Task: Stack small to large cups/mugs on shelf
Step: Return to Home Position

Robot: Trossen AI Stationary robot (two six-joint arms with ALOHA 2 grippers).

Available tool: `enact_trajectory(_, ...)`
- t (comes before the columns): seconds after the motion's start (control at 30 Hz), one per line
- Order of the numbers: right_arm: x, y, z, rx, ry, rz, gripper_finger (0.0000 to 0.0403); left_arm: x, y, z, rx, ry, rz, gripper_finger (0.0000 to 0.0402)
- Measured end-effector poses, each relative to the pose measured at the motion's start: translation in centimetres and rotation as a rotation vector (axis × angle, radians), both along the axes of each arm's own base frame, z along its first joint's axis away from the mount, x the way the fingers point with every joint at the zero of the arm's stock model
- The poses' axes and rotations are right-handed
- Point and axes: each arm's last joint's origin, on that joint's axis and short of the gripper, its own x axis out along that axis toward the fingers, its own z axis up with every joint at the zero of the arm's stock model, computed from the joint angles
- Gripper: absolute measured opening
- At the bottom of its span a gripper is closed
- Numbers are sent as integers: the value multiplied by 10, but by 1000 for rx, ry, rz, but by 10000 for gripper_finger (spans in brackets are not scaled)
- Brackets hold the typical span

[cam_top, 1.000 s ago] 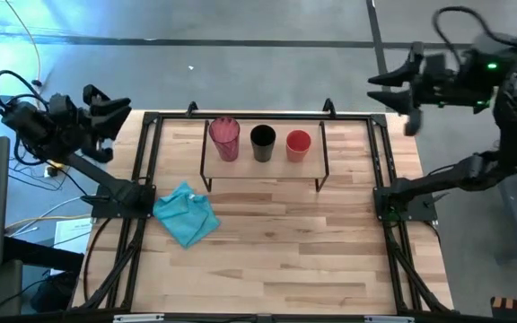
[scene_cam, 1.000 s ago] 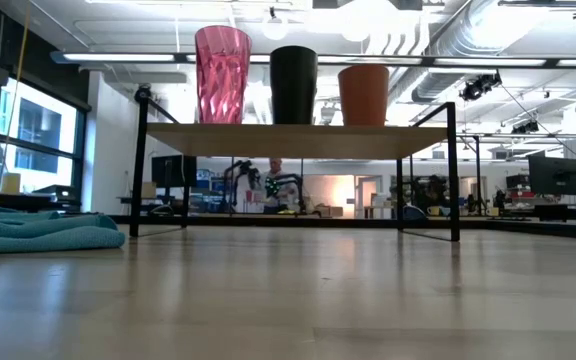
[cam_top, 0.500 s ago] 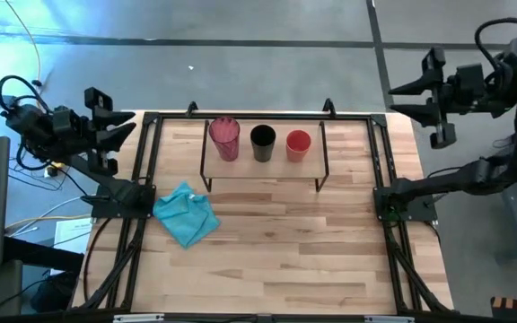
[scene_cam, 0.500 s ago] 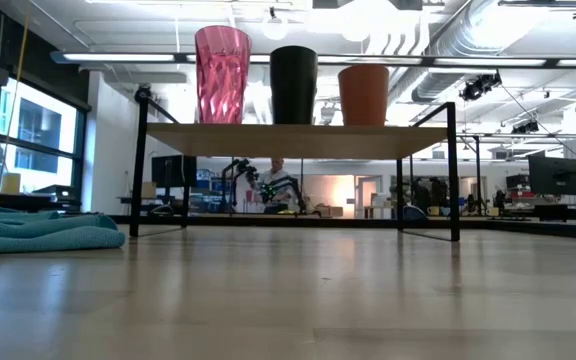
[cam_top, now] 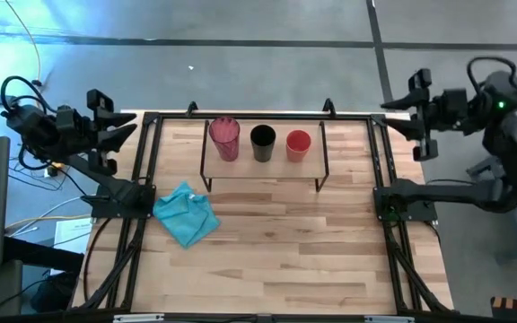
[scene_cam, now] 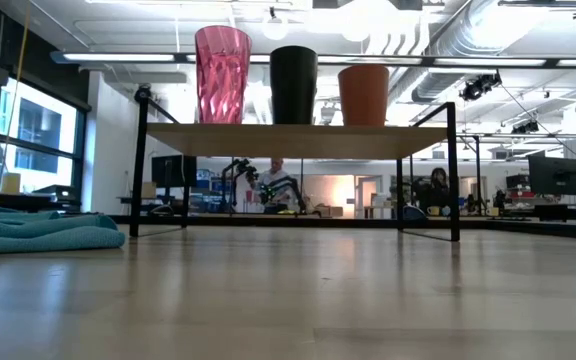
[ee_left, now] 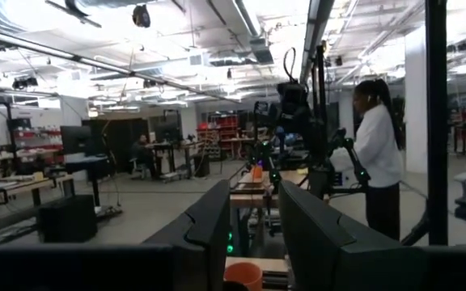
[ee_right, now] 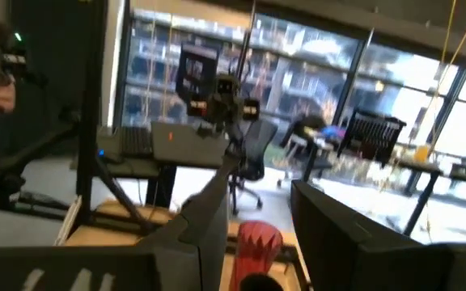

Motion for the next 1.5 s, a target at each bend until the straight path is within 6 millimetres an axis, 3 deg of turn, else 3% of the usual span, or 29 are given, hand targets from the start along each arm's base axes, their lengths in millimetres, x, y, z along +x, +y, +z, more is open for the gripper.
enact_trajectory(0.13, -4, 2, -24, 33, -65, 4, 129, -4, 1, -2, -28, 0, -9, 97)
enact_trajectory(0.43, -11, -3, -75, 229, -269, -215, 129, -6, 3, -3, -56, 3, 16, 97)
enact_trajectory(0.8, 26, -15, -138, 364, -465, -82, 129, -6, 4, -4, -57, 9, 37, 97)
enact_trajectory(1.27, 63, 6, -151, 341, -406, 47, 129, -5, 3, -6, -70, 22, 31, 97)
enact_trajectory(1.4, 61, 14, -157, 288, -397, 44, 129, -5, 3, -8, -96, 35, 23, 97)
enact_trajectory(1.5, 45, 16, -160, 270, -447, 8, 129, -4, 3, -10, -124, 38, 15, 97)
